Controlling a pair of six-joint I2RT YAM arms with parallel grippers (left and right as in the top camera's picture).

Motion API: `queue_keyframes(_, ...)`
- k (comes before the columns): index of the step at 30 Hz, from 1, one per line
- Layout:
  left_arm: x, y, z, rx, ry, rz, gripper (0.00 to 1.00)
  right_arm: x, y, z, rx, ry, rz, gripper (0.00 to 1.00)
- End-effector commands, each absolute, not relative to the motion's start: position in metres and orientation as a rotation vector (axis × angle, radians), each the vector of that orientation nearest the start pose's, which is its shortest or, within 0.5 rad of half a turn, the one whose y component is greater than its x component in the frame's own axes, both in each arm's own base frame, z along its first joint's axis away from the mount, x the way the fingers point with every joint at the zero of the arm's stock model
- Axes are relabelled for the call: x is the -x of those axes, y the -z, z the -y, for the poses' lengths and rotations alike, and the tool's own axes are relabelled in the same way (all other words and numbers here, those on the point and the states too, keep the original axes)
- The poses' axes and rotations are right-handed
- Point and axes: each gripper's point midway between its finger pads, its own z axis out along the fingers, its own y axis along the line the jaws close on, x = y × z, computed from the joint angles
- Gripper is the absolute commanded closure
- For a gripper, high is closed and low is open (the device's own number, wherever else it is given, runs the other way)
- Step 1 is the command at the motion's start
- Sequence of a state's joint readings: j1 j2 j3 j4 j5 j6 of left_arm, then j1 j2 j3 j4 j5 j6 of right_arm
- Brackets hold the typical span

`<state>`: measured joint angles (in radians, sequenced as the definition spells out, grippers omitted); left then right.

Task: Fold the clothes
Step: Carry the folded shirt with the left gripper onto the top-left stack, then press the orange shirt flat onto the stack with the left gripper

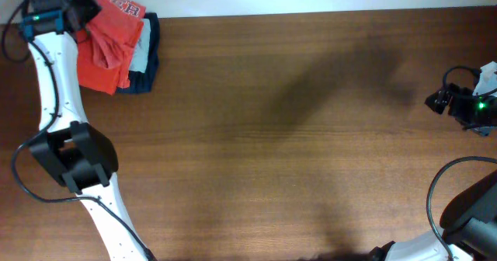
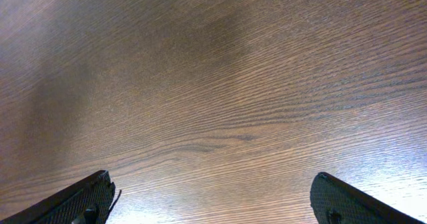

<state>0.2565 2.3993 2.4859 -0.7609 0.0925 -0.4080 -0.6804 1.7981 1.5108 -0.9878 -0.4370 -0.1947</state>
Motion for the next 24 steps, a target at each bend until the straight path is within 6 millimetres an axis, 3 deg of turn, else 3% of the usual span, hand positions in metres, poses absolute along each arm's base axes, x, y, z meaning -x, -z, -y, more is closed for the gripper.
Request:
queue_keyframes(1, -0.620, -0.216, -0.171, 0.716, 0.134, -2.153, 0.99, -0.355, -0.140, 0.196, -0.548, -0.353, -2.614, 0.01)
queue_keyframes(6, -0.607, -0.196, -0.193, 0.799, 0.016, -2.194, 0.99, -0.355, -0.140, 0.196, -0.548, -0.353, -2.614, 0.02)
queue_keyframes(12, -0.602, -0.192, -0.193, 0.787, -0.002, -2.226, 0.99, -0.355, -0.140, 0.196, -0.548, -0.353, -2.614, 0.02)
queue_keyframes(13, -0.600, -0.190, -0.193, 0.791, -0.003, -2.237, 0.96, -0.355, -0.140, 0.196, -0.548, -0.353, -2.614, 0.02)
queue_keyframes(14, -0.598, -0.188, -0.193, 0.794, -0.004, -2.245, 0.82, -0.355, -0.140, 0.196, -0.548, -0.353, -2.614, 0.01)
queue_keyframes(15, -0.596, -0.186, -0.193, 0.799, -0.006, -2.255, 0.60, -0.355, -0.140, 0.196, -0.548, -0.353, -2.614, 0.01)
queue_keyframes(17, -0.590, -0.183, -0.195, 0.814, -0.015, -2.274, 0.32, -0.355, -0.140, 0.196, -0.548, -0.353, -2.614, 0.01)
queue_keyframes(20, -0.578, -0.190, -0.200, 0.838, -0.015, -2.291, 0.15, -0.355, -0.140, 0.196, -0.548, -0.353, -2.614, 0.02)
queue_keyframes(24, -0.561, -0.217, -0.208, 0.862, -0.024, -2.283, 0.08, -0.355, -0.140, 0.196, -0.548, -0.353, -2.614, 0.02)
